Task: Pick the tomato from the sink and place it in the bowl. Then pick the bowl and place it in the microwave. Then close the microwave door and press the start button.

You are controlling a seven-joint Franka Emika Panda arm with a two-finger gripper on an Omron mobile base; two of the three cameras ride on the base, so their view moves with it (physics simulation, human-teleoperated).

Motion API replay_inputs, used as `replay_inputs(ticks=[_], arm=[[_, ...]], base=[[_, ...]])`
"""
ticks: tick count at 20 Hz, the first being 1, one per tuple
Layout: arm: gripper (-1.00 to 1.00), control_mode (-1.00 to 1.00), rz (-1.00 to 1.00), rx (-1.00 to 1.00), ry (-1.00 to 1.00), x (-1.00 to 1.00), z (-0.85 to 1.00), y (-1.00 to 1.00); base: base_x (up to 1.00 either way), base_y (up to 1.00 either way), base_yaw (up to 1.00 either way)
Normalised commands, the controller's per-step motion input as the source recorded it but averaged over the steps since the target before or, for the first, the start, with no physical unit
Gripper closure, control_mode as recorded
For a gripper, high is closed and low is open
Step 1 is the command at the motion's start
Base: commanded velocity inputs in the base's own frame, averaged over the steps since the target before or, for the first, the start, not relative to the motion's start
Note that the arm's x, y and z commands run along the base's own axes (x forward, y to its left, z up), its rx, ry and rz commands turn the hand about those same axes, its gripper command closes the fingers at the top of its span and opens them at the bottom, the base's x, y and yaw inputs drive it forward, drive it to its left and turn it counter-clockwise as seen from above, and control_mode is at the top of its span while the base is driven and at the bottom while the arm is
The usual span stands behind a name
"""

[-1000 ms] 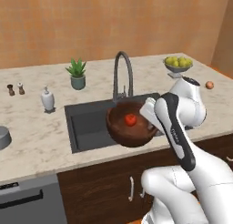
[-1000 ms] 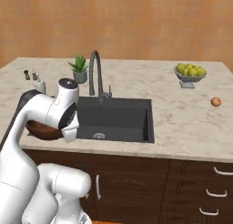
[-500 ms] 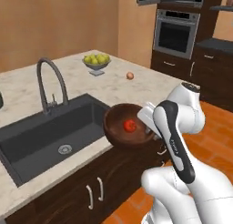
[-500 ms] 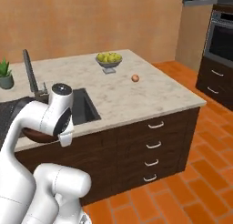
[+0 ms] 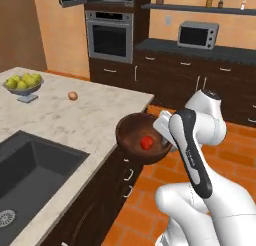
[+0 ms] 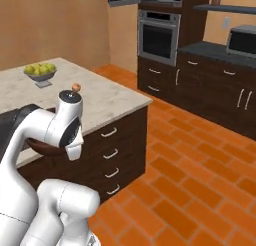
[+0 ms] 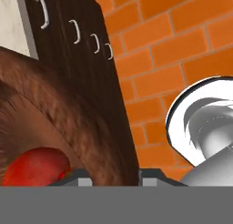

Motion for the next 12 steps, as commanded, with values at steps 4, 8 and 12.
replay_inputs(ticks=[4, 8, 12], arm=[[1.0, 1.0, 0.0, 0.0, 0.0, 0.0, 0.0, 0.0], [1.0, 1.0, 0.0, 0.0, 0.0, 0.0, 0.0, 0.0], [1.0, 1.0, 0.0, 0.0, 0.0, 0.0, 0.0, 0.0]], base=[[0.93, -0.12, -0.51], [1.0, -0.1, -0.31], [0.94, -0.42, -0.17]])
